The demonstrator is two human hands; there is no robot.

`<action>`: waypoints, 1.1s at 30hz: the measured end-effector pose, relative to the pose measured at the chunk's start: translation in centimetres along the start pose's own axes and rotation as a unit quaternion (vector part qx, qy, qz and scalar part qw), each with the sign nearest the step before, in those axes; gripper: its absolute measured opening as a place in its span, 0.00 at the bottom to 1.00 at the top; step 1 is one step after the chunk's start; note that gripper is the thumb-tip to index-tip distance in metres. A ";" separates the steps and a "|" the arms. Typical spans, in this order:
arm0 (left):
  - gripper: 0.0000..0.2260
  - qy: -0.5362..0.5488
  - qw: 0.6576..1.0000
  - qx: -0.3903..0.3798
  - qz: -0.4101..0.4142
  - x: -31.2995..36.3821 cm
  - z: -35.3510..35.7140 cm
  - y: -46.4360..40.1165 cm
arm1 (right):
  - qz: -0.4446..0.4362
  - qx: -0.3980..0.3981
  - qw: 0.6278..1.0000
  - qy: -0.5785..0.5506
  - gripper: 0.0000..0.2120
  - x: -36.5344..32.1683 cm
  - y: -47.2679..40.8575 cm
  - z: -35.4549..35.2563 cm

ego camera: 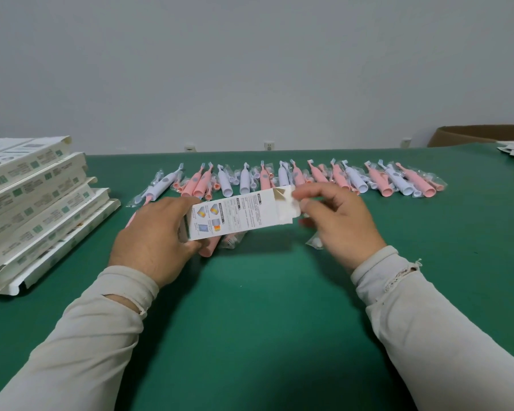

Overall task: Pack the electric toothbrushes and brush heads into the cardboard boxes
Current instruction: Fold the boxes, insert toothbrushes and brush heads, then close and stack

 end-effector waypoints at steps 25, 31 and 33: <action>0.27 -0.028 0.998 0.047 -0.028 -0.1 0.0 0.1 | 0.289 -0.059 0.847 0.442 0.22 5.6 0.2 -5.0; 0.29 -0.038 0.998 0.046 -0.031 -0.1 0.1 0.0 | 0.007 0.003 0.992 -0.126 0.12 -0.2 -0.3 -2.1; 0.28 -0.037 0.998 0.048 -0.028 -0.1 0.1 0.1 | -0.025 -0.033 0.986 -0.160 0.10 -1.4 -0.3 -0.2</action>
Point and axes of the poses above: each hand's wrist, its own y-axis away from the middle knuckle, its own z-axis out of the palm, x = y × z, the point moved 9 cm from there along -y, towards the middle knuckle, and after that the axes turned 9 degrees about -x, right-handed, at the moved point
